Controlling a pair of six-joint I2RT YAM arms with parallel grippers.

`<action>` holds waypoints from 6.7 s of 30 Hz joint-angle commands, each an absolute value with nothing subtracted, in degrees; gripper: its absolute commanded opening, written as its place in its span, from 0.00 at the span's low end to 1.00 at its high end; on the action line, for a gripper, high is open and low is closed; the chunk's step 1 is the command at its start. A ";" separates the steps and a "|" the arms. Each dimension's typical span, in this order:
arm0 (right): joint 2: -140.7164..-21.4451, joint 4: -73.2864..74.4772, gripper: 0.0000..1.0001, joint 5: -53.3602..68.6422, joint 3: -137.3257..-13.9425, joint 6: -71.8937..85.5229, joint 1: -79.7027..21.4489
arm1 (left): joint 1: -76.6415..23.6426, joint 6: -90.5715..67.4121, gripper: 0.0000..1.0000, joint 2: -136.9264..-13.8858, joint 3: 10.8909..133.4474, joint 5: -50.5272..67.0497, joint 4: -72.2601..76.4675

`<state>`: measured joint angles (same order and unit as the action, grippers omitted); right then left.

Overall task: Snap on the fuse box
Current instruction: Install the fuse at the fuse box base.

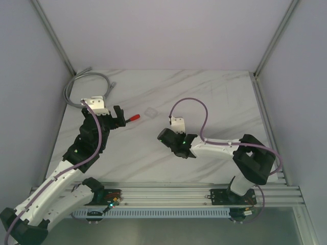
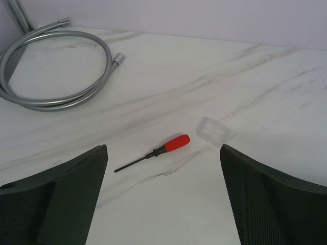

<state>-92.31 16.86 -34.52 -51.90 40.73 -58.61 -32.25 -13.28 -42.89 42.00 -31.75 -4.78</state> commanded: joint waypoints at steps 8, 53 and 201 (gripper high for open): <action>-92.65 18.21 0.27 -34.95 -54.50 42.48 -58.98 | -31.99 -13.82 1.00 -41.92 41.44 -31.11 -5.10; -95.48 27.16 0.15 -22.45 -58.29 32.86 -57.15 | -32.01 -13.71 1.00 -41.60 41.25 -31.01 -5.09; -108.76 6.00 0.88 -6.30 -79.97 1.55 -44.56 | -16.74 -24.46 1.00 -56.17 43.98 -11.36 -9.11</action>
<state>-103.48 14.06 -8.82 -76.42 7.81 -44.47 -21.41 -22.06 -58.13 42.28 -17.74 -5.76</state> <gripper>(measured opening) 0.822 0.998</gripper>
